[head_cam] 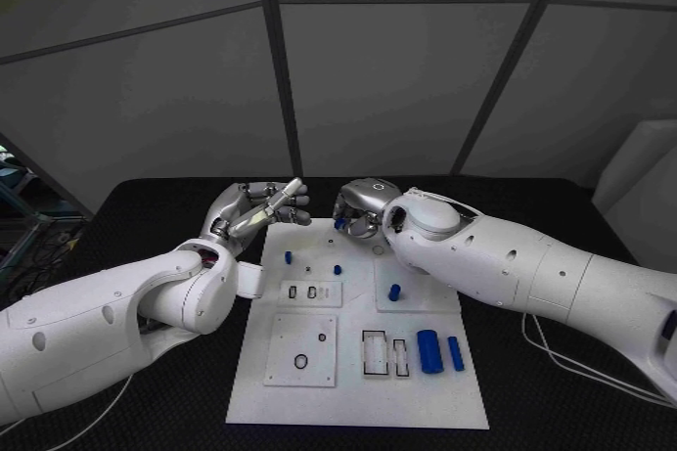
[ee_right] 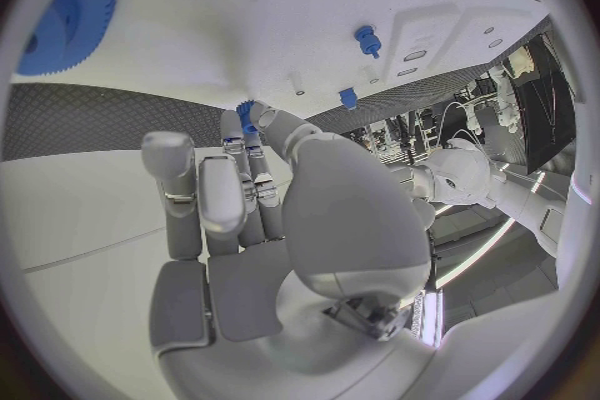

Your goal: Assemble the parts on the task board

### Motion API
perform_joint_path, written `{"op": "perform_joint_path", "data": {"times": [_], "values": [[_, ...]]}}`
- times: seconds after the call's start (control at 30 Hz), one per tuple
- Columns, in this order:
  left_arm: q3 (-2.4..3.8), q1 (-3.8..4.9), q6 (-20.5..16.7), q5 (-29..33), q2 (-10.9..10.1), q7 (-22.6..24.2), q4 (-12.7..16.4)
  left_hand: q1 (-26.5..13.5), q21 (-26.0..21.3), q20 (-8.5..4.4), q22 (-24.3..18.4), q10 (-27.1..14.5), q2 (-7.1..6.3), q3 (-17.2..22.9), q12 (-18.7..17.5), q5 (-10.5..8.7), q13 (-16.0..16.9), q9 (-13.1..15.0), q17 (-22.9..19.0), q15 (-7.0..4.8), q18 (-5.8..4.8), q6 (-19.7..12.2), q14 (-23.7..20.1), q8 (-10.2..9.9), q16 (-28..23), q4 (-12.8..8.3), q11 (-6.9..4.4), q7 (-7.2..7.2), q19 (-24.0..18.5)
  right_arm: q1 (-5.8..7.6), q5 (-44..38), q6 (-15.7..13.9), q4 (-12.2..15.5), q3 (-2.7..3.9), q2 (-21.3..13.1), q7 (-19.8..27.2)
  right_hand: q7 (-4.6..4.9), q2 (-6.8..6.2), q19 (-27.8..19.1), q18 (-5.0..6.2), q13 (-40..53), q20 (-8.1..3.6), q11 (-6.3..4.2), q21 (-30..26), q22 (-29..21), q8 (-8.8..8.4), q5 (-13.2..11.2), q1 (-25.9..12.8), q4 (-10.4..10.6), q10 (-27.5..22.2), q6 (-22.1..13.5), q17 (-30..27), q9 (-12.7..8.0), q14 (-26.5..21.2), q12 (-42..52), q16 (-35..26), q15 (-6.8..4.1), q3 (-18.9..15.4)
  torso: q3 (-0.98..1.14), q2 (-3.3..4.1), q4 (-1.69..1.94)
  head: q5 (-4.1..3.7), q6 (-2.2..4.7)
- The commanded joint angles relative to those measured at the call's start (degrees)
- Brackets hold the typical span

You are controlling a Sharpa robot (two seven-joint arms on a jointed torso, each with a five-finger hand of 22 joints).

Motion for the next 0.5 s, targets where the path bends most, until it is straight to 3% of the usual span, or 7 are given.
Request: {"op": "perform_joint_path", "data": {"times": [0.03, 0.5], "values": [[0.07, 0.15, 0.77, -0.32, 0.14, 0.11, 0.09, -0.38, 0.36, 0.13, 0.09, 0.13, 0.08, -0.29, -0.32, -0.23, -0.06, -0.04, 0.09, -0.02, -0.79, 0.13, -0.35, -0.32, -0.23, -0.11, 0.29, 0.15, 0.18, 0.05, -0.17, 1.31, -0.57, -0.02, 0.39, 0.5, 0.2, -0.43, 0.42, -0.86, 0.06, -0.1, 0.22, 0.29, 0.15, 0.17, -0.05, -0.31, 0.41, -0.16, 0.3, 0.06, 0.05, 2.15, -0.38, 0.25, -0.32, -0.03, 0.0, 0.06, 0.0, -0.02, -0.02], [0.08, 0.3, 0.89, -0.32, 0.21, -0.04, 0.09, -0.37, 0.36, 0.15, 0.09, 0.15, 0.13, -0.35, -0.41, -0.23, -0.05, -0.04, 0.18, 0.01, -0.8, 0.16, -0.39, -0.4, -0.4, -0.11, 0.32, 0.18, 0.07, 0.05, -0.17, 3.32, -2.32, -0.05, 1.8, 0.65, 0.29, -0.63, 0.52, -0.97, 0.04, -0.01, 0.37, 0.84, 0.93, -0.22, -0.29, -0.65, 0.66, -0.69, -0.1, -0.08, -0.04, 2.05, -0.56, 0.31, -0.17, -0.09, 0.04, 0.14, -0.04, 0.16, -0.21]]}}
